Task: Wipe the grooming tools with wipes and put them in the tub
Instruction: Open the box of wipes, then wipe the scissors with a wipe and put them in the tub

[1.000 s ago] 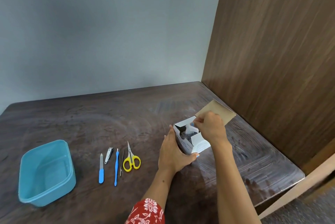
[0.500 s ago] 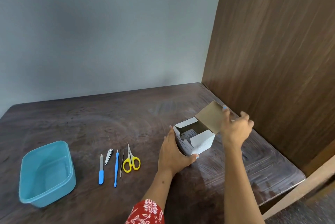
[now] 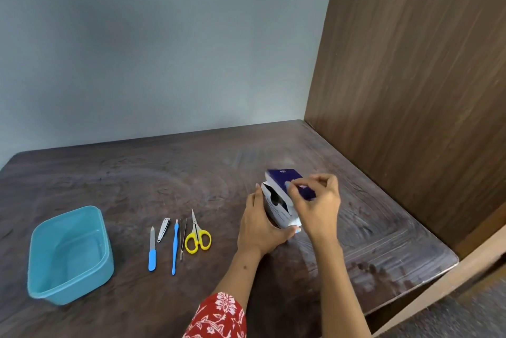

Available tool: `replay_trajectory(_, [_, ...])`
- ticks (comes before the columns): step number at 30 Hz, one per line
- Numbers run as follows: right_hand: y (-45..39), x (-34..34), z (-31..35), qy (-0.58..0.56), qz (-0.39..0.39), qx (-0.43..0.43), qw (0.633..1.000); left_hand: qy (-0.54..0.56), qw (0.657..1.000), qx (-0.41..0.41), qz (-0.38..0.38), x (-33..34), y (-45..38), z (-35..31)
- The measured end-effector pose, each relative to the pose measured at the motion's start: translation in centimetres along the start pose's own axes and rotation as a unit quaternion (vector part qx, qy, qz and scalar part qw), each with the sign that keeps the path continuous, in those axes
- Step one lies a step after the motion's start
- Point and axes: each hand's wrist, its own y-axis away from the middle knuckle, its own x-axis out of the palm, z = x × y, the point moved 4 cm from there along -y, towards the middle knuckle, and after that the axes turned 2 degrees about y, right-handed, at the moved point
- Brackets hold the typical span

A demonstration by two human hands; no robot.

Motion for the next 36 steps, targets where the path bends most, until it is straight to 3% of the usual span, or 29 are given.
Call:
replay_trajectory(14, [0.1,1.4,0.8,0.12,0.185,-0.049,0.974,0.017,0.999,0.033,-0.004,-0.1,0.1,-0.4])
replay_trajectory(19, [0.3,1.2,3.7,0.07,0.129,-0.041,0.988,0.005,0.993,0.113,0.014,-1.5,1.9,-1.9])
replay_trajectory(23, [2.1,2.5,6.1,0.012,0.113,-0.015,0.993,-0.032,0.986,0.143,-0.079,-5.8,5.3,-1.4])
replay_trajectory(29, [7.3,8.4,8.2,0.138,0.338,0.04,0.93,-0.094,0.97,0.083,-0.211,-14.0,9.0,1.2])
replay_trajectory(36, [9.8,11.6,9.2,0.192,0.388,0.131,0.892,-0.135,0.966,0.046,-0.216,-16.6,10.2,3.5])
